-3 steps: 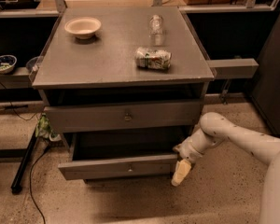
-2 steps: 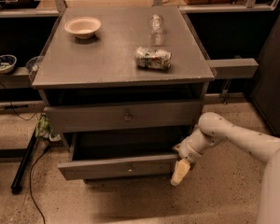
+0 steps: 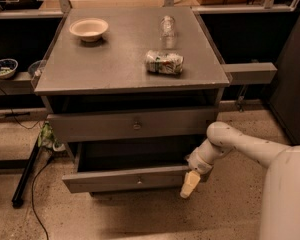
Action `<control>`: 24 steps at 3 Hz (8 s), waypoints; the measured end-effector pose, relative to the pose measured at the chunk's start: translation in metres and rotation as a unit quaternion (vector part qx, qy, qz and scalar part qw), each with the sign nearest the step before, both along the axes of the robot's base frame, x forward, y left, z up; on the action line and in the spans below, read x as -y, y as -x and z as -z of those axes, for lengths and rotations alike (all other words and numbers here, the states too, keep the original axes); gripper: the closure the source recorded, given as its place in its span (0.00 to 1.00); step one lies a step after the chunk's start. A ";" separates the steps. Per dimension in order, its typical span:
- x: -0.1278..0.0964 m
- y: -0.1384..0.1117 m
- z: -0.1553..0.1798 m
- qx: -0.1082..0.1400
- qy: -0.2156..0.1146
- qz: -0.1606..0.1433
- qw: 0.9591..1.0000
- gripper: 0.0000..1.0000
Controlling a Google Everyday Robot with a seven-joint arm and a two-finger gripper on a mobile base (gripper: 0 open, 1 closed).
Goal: Open middle drawer
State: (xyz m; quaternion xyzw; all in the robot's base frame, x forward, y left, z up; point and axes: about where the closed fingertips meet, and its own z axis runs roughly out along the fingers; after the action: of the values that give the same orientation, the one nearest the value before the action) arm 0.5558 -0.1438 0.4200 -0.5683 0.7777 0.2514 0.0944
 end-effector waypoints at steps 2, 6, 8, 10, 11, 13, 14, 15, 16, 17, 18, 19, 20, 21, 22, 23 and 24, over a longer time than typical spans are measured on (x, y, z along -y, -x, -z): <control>0.000 0.000 0.000 0.000 0.000 0.000 1.000 0.25; 0.000 0.000 0.000 0.000 0.000 0.000 1.000 1.00; 0.005 -0.012 -0.006 0.000 0.000 0.000 1.000 1.00; 0.006 -0.007 -0.011 -0.009 -0.015 -0.006 1.000 1.00; 0.006 -0.008 -0.011 -0.009 -0.016 -0.006 1.000 1.00; 0.008 -0.004 -0.019 -0.015 -0.027 -0.008 0.999 1.00; 0.008 -0.003 -0.025 -0.017 -0.035 -0.012 0.999 1.00; 0.008 -0.002 -0.032 -0.019 -0.044 -0.015 0.999 0.96; 0.008 -0.002 -0.032 -0.019 -0.044 -0.015 0.999 0.73; 0.008 -0.002 -0.032 -0.019 -0.044 -0.015 0.999 0.50; 0.008 -0.002 -0.032 -0.020 -0.044 -0.015 0.999 0.19; 0.008 -0.002 -0.032 -0.020 -0.044 -0.015 0.999 0.00; 0.008 -0.002 -0.032 -0.020 -0.044 -0.015 0.999 0.00; 0.008 0.010 -0.020 -0.034 -0.029 -0.013 0.999 0.00; 0.013 0.027 -0.005 -0.053 -0.022 -0.001 0.998 0.00; 0.013 0.026 -0.009 -0.053 -0.022 -0.001 0.998 0.00; 0.013 0.026 -0.009 -0.054 -0.022 0.000 0.998 0.00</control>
Offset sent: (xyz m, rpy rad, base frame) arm 0.0000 0.0000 0.0000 0.0000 0.0000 0.0000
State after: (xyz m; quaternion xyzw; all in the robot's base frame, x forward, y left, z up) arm 0.5298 -0.1570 0.4288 -0.5521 0.7758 0.2986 0.0646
